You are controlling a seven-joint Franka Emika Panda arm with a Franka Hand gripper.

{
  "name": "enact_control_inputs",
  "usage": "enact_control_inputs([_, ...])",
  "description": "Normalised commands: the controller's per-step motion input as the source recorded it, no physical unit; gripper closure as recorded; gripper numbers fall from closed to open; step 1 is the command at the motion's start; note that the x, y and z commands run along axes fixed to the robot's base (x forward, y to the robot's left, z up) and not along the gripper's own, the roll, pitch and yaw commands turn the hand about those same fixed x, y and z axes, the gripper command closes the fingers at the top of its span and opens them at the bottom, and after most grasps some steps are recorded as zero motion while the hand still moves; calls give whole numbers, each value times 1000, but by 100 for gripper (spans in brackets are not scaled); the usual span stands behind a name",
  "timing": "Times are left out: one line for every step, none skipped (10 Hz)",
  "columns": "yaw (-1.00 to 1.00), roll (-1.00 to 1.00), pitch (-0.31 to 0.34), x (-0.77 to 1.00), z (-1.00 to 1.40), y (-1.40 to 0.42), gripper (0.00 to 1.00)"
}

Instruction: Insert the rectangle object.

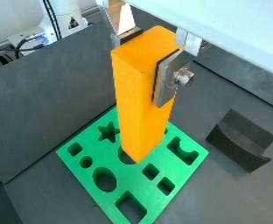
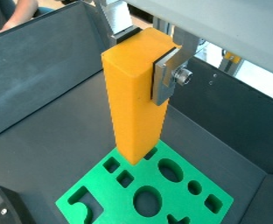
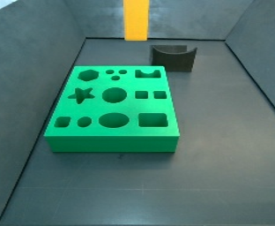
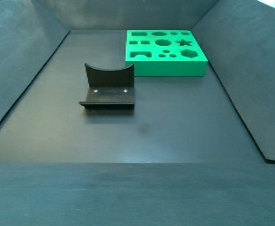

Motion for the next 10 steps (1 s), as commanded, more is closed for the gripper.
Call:
enact_control_inputs([-486, 0, 37, 386, -169, -263, 100])
enact_control_inputs([-717, 0, 0, 220, -183, -237, 100])
enact_control_inputs([-894, -7, 0, 29, -134, -220, 100])
enact_control_inputs([-763, -43, 0, 194, -137, -231, 100])
enact_control_inputs([-874, -14, 0, 66, -174, -220, 100])
enact_control_inputs([-957, 0, 0, 0, -286, -194, 100])
enact_control_inputs([-1000, 0, 0, 0, -377, -140, 100])
enact_control_inputs([-1000, 0, 0, 0, -391, -94, 100])
enact_control_inputs([-1000, 0, 0, 0, -391, -91, 100])
enact_control_inputs([-1000, -4, 0, 0, -226, -111, 100])
